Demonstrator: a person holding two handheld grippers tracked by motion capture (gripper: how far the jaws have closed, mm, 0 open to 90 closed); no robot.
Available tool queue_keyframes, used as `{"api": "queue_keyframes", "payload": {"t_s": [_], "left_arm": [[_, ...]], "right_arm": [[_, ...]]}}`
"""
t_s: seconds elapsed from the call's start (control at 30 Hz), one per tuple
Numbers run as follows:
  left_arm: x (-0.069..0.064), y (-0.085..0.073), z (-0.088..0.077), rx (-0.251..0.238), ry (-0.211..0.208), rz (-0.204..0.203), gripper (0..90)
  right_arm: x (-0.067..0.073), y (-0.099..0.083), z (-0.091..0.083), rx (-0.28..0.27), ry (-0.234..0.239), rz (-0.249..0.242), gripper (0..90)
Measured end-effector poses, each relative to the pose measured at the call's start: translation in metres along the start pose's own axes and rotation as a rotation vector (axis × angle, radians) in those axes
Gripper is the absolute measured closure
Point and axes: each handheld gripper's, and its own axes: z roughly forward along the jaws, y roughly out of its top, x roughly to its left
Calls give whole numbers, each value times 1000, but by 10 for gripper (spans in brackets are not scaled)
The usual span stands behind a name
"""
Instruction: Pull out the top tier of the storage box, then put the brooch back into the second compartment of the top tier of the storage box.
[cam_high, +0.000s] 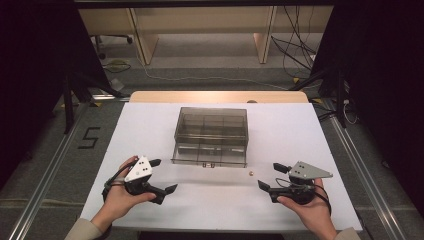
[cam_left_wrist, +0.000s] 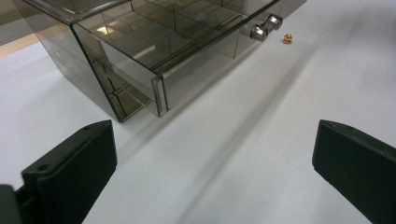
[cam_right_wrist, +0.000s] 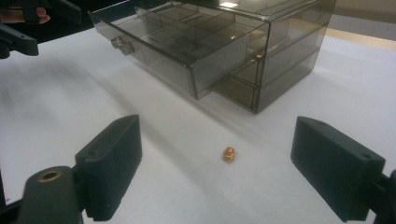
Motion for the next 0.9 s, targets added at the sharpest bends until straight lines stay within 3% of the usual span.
{"api": "queue_keyframes", "payload": {"t_s": [0.43,0.63,0.9], "left_arm": [[-2,-1,5,11,2,0,0],[-3,-1,5,0,11,-12,0],[-2,-1,6,-15,-5,-28,0]], "right_arm": [[0,-1,-1,2,1,-2,172],[0,-1,-2,1,0,-7,172],[-2,-1,1,9,-14,1,179]]}}
